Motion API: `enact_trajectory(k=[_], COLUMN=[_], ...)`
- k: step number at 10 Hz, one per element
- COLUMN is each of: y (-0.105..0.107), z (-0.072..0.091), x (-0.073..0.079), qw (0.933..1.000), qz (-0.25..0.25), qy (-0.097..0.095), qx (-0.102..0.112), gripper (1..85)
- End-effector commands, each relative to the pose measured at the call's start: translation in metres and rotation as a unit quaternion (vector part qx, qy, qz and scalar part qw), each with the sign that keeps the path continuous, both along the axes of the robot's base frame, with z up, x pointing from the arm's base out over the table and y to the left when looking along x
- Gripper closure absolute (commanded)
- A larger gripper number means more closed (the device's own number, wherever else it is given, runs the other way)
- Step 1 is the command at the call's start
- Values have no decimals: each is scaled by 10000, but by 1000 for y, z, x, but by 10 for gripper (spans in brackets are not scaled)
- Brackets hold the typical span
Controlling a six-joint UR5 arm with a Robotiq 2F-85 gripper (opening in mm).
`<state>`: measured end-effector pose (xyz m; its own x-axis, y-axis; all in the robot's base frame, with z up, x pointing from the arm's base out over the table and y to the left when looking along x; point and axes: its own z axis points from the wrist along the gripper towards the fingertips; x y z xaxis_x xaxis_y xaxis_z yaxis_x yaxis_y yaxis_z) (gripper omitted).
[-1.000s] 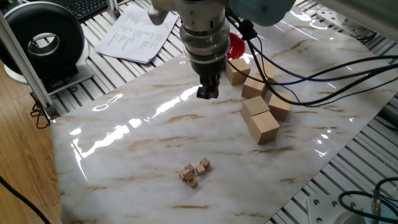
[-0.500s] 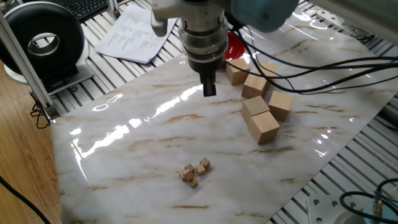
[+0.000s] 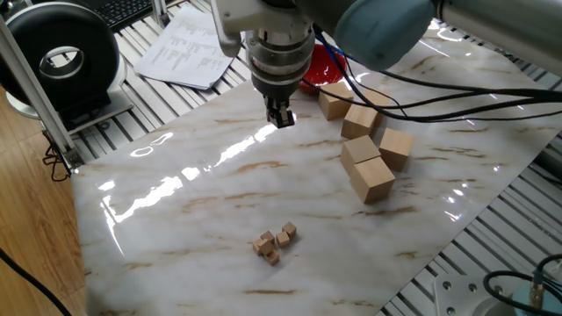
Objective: Stack the blocks into a pyramid shape
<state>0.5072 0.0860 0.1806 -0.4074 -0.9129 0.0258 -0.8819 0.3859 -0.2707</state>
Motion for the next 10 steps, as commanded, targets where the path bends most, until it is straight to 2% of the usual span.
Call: enact_trajectory(k=[1, 5, 6, 8, 10], y=[0, 13, 15, 11, 24], z=[1, -4, -4, -4, -6], x=[1, -15, -19, -21, -24], qw=[10000, 9991, 9987, 9986, 9978], qz=[27, 64, 133, 245, 56], qy=[-25, 310, 387, 432, 469], qx=[15, 267, 290, 181, 468], gripper=[847, 847, 847, 847, 847])
